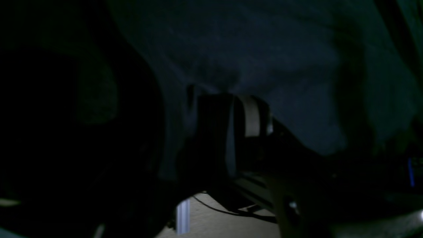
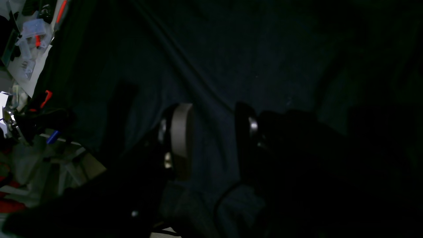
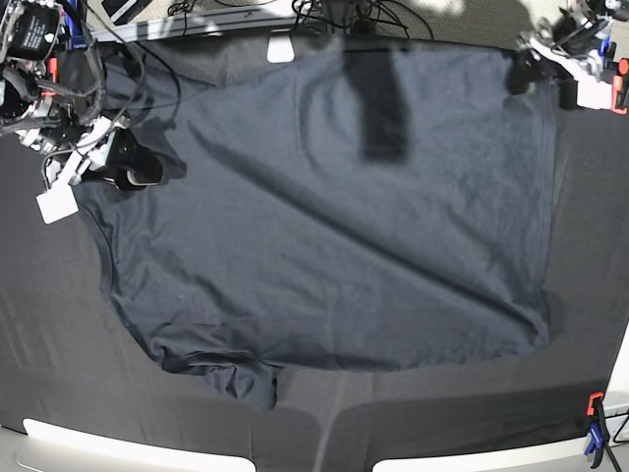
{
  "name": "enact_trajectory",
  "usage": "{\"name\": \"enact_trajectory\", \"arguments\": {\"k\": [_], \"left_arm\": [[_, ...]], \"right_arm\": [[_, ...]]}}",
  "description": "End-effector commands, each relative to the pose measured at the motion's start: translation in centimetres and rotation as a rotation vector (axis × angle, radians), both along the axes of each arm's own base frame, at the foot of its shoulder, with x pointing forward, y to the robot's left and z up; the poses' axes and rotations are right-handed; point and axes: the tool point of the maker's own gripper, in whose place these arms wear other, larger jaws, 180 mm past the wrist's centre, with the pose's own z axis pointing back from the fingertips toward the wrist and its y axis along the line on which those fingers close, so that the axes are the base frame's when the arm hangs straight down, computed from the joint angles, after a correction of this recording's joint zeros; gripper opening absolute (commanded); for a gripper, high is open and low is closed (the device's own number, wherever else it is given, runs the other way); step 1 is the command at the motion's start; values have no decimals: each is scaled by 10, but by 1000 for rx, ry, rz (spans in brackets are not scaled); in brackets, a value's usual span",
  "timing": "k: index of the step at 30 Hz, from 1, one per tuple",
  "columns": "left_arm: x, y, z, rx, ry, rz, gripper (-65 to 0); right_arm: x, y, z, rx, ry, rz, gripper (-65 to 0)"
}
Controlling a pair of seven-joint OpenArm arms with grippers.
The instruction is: Layout the t-shirt on the table in an organized manner, then fold the t-shirt properly
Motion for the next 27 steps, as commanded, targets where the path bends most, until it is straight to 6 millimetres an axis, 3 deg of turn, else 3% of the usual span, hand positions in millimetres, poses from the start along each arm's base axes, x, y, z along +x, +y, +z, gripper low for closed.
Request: {"name": "enact_trajectory", "arguments": {"k": [1, 3, 9, 15, 21, 27], "left_arm": [[-13, 1, -6, 17, 50, -23, -435], [-13, 0, -5, 14, 47, -20, -439], [-2, 10, 3, 26, -21, 24, -650], [5, 31, 13, 60, -81, 89, -650], [4, 33, 13, 63, -71, 89, -650], [4, 33, 13, 62, -72, 90, -650]], "right_arm": [[6, 0, 14, -1, -54, 14, -444], [6, 0, 14, -1, -54, 14, -444], [6, 0, 14, -1, -54, 14, -444], [5, 0, 14, -1, -53, 14, -444], [2, -3, 11, -8, -41, 7, -444], [-23, -32, 1, -53, 18, -76, -444]]}}
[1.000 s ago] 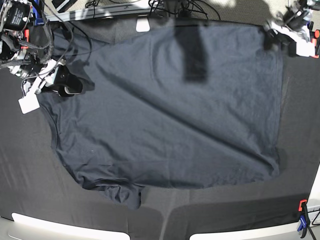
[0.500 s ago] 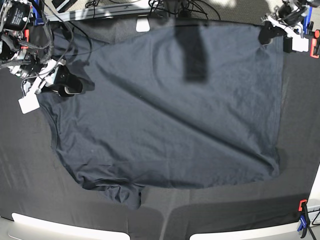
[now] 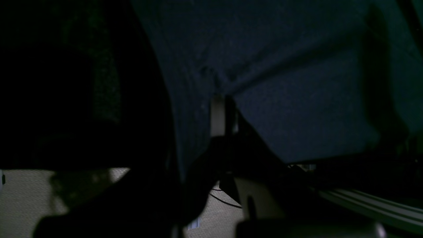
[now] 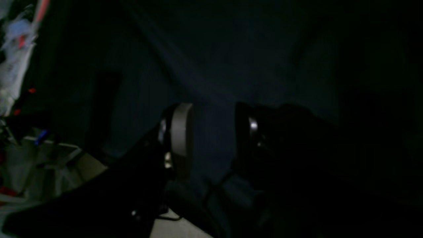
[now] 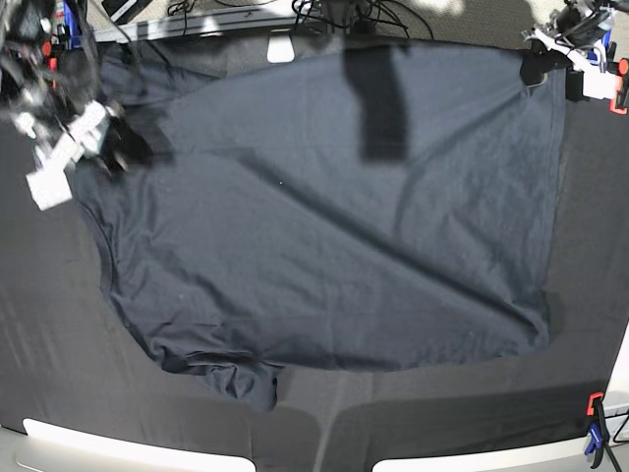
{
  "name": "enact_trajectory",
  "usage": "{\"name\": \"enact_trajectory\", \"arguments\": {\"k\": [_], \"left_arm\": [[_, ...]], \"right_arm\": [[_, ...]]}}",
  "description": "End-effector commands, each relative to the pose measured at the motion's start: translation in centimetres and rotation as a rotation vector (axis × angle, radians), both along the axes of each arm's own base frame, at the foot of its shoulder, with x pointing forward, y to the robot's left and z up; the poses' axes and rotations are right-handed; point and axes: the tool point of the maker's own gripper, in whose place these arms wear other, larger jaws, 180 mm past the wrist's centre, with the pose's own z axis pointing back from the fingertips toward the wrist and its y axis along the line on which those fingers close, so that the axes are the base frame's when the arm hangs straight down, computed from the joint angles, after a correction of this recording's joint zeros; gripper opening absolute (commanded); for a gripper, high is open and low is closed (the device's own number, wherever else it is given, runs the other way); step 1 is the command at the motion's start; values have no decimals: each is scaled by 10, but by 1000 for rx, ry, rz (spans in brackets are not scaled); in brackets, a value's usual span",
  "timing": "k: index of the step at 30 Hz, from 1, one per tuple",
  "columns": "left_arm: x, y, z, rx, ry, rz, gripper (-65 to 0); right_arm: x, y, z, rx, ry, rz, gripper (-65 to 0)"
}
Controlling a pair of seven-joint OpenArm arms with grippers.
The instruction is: Layout the t-shirt on the table in an organized manner, then fold the t-shirt properly
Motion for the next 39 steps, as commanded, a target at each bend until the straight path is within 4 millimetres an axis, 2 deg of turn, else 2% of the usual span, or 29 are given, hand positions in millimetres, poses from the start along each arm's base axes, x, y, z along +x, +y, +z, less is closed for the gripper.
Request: {"name": "enact_trajectory", "arguments": {"k": [1, 7, 10, 13, 19, 29, 35, 39], "left_arm": [[0, 5, 5, 14, -11, -1, -650], [9, 5, 7, 14, -31, -2, -650], [11, 3, 6, 12, -16, -17, -650], [13, 2, 4, 12, -2, -30, -650], [16, 1, 5, 12, -7, -31, -650], [19, 1, 7, 6, -17, -28, -650], [18, 1, 6, 7, -16, -29, -650], [18, 1, 6, 7, -16, -29, -650]], "right_arm": [[1, -8, 13, -15, -43, -6, -444], [-39, -63, 17, -102, 7, -161, -443], [-59, -71, 9, -136, 69, -175, -359], [-69, -69, 2, -140, 105, -172, -276], [-69, -72, 0, -158, 107, -179, -270], [-77, -91, -26, -98, 152, -282, -271], [-69, -84, -51, -10, 192, -298, -271], [-62, -76, -58, 17, 200, -282, -271]]}}
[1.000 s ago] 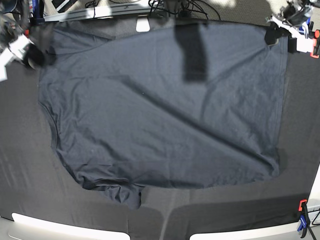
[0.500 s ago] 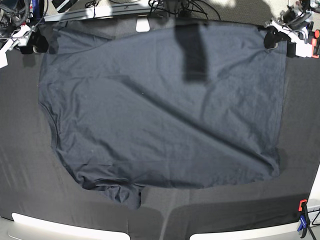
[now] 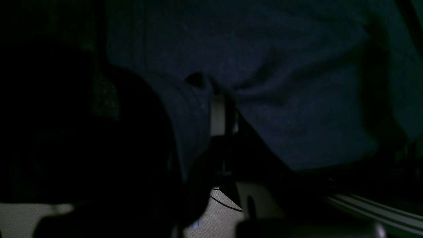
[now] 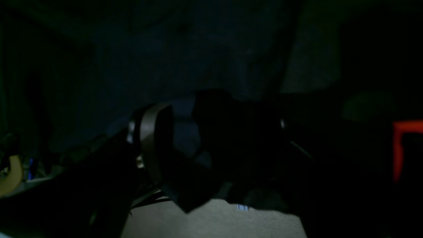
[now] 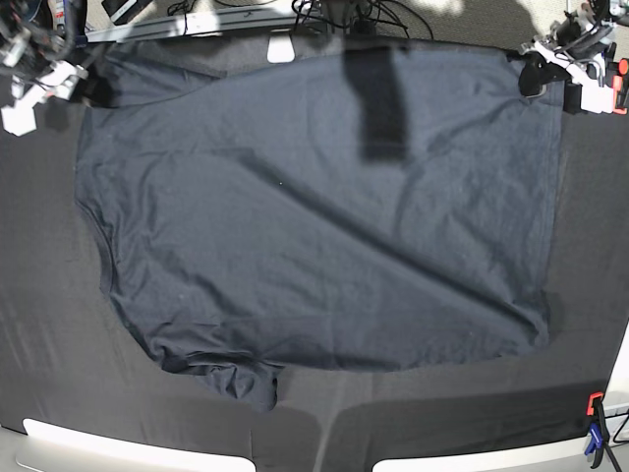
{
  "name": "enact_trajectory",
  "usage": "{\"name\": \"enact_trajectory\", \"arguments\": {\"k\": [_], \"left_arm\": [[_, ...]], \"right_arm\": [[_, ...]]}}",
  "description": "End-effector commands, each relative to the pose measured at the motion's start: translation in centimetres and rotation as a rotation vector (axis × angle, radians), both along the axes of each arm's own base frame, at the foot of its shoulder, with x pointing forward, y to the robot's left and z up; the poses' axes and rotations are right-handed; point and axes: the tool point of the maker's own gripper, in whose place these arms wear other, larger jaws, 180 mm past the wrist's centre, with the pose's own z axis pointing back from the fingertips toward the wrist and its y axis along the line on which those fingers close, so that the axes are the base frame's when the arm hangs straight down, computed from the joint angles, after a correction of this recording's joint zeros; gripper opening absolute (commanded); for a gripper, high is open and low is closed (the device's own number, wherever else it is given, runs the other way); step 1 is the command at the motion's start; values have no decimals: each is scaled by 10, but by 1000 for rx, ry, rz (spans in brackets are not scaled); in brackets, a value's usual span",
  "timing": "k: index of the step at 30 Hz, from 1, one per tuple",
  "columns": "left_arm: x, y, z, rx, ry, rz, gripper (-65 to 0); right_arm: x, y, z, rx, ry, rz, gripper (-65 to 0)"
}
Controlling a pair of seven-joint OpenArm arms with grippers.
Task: Layout the t-shirt on the table in an organized manner, then fold the t-shirt properly
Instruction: 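Lift both shoulder corners of the navy shirt with both grippers, then pull both held corners toward the hem, folding the shirt over itself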
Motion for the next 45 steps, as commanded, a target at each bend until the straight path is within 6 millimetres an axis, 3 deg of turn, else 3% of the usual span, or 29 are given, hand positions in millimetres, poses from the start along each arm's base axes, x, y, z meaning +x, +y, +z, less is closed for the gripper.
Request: {"name": "enact_trajectory", "arguments": {"k": [1, 10, 15, 22, 25, 28, 32, 37, 41, 45], "left_arm": [[2, 4, 5, 8, -15, -2, -650], [2, 4, 5, 8, -17, -2, -650], [2, 4, 5, 9, -15, -3, -650], [2, 4, 5, 9, -16, -2, -650], [2, 4, 5, 9, -16, -2, -650], [2, 4, 5, 9, -16, -2, -650], [2, 4, 5, 9, -16, -2, -650], [2, 4, 5, 8, -16, -2, -650], [2, 4, 6, 8, -18, -3, -650], [9, 3, 21, 25, -59, -19, -650]], "right_arm": [[9, -6, 12, -14, -54, 5, -271], [18, -9, 14, -36, -80, -5, -271], [26, -28, -1, -155, -33, -88, -271], [42, 16, -9, -42, -53, -7, -271], [37, 35, -16, -7, -21, 53, -271], [34, 41, -19, 1, -2, 74, -281], [34, 35, -17, -9, -7, 58, -389], [31, 13, -8, -37, -29, -14, -604], [24, -9, 5, -80, -55, -71, -619], [15, -15, 14, -127, -51, -57, -619]]}}
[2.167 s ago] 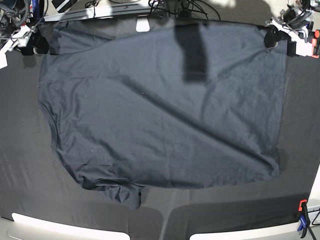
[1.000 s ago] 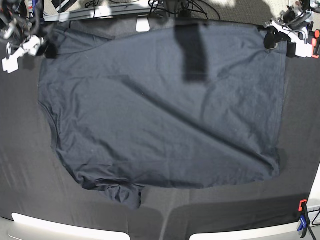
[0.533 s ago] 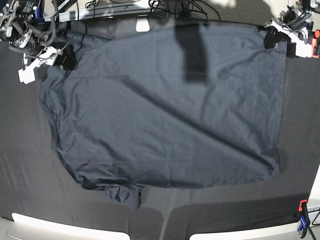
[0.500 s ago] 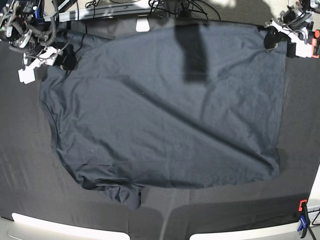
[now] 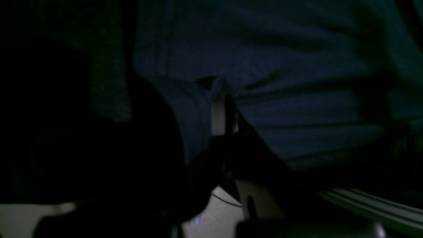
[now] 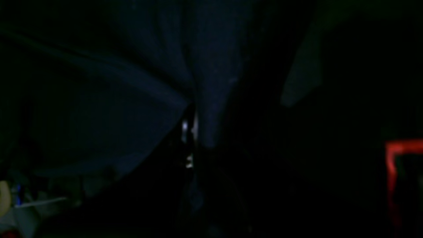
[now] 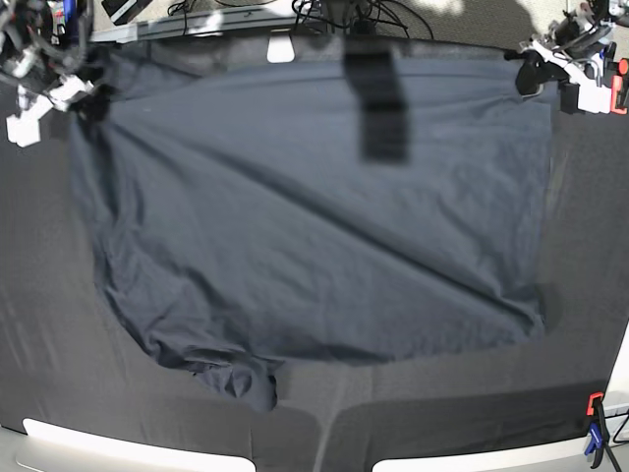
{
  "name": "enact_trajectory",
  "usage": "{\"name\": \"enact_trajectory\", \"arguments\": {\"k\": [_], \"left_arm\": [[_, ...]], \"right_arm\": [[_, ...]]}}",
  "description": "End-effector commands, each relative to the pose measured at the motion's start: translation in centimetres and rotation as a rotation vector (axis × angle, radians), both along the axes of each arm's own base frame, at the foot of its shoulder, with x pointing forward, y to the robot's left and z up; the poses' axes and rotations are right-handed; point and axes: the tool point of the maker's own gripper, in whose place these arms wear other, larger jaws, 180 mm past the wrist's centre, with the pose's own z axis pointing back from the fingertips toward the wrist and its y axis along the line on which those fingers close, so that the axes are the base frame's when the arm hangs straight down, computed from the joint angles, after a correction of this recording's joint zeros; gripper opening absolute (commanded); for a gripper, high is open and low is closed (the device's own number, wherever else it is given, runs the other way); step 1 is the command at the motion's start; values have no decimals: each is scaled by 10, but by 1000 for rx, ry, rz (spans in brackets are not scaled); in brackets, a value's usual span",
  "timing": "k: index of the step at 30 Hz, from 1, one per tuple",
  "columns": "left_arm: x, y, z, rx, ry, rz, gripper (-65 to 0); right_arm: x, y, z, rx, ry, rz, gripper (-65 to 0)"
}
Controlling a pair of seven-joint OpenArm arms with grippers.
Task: Layout the t-shirt on the table in an organized manner, then fold the t-shirt properly
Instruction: 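Pull both held corners toward the hem, folding the shirt over itself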
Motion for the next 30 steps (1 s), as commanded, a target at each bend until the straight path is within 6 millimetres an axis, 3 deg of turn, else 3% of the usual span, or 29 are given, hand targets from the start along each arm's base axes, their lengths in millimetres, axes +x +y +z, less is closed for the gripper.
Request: {"name": "enact_trajectory", "arguments": {"k": [1, 4, 8, 11, 17, 22, 30], "left_arm": [[10, 7, 19, 17, -61, 2, -650], [21, 12, 47, 30, -137, 5, -650], [33, 32, 86, 89, -237, 64, -650], [37, 41, 102, 129, -274, 84, -650], [46, 41, 110, 136, -313, 87, -650], [70, 49, 122, 145, -371, 141, -650], [115, 33, 98, 44, -389, 136, -650]], "right_arm": [[8, -11, 14, -45, -36, 18, -619], [10, -12, 15, -47, -42, 20, -619], [14, -8, 20, -21, -73, 19, -619], [21, -6, 24, -11, -99, 18, -619], [51, -8, 39, -24, -169, 40, -619], [79, -8, 52, -59, -186, 97, -619], [125, 8, 55, -135, -196, 171, -619]]}}
